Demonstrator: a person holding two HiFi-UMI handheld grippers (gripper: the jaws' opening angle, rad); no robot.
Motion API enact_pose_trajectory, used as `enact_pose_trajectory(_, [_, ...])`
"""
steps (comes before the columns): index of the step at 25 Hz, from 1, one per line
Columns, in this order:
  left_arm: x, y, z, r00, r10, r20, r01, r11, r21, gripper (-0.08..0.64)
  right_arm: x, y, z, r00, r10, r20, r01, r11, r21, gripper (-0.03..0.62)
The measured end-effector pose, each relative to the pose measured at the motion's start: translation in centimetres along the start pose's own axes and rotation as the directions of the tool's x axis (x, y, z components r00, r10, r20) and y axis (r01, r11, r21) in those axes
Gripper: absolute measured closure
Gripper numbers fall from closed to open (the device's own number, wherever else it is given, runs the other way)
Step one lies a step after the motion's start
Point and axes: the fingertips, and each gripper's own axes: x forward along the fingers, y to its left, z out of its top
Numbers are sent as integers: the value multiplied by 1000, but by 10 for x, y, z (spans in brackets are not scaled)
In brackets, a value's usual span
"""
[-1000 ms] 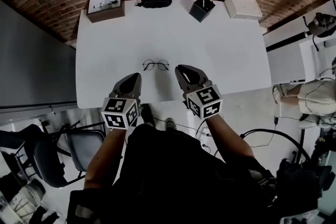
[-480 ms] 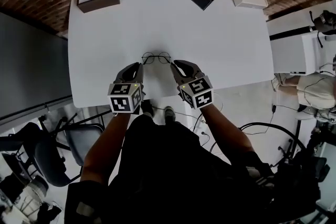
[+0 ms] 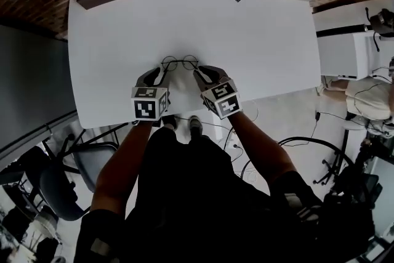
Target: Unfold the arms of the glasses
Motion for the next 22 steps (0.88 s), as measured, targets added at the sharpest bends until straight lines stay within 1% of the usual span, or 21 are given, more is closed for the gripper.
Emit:
enact_pose_trajectory(4, [13, 4, -4, 1000, -8, -13, 8, 1000, -5, 451, 14, -9, -12, 999, -28, -32, 28, 999, 19, 555])
enact_pose_trajectory(6, [17, 5, -10, 999, -6, -36, 6, 1000, 4, 451, 18, -11, -16, 999, -34, -40, 35, 999, 24, 555])
enact_pose_trajectory(9, [23, 4, -17, 998, -10, -69, 11, 1000, 6, 451, 23, -13, -24, 997, -36, -64, 37, 999, 12, 555])
enact_pose_trajectory(12, [27, 3, -19, 997, -25, -77, 24, 1000, -3, 459, 27, -15, -28, 996, -43, -79, 43, 999, -5, 555])
enact_pose_trajectory(19, [32, 6, -25, 995, -2, -99, 6, 999, 36, 481, 30, -16, -30, 994, -64, -90, 62, 998, -25, 556])
enact_pose_trajectory(22, [33, 8, -28, 995, 5, -100, 1, 998, 57, 511, 31, -16, -29, 992, -79, -99, 75, 996, -45, 557])
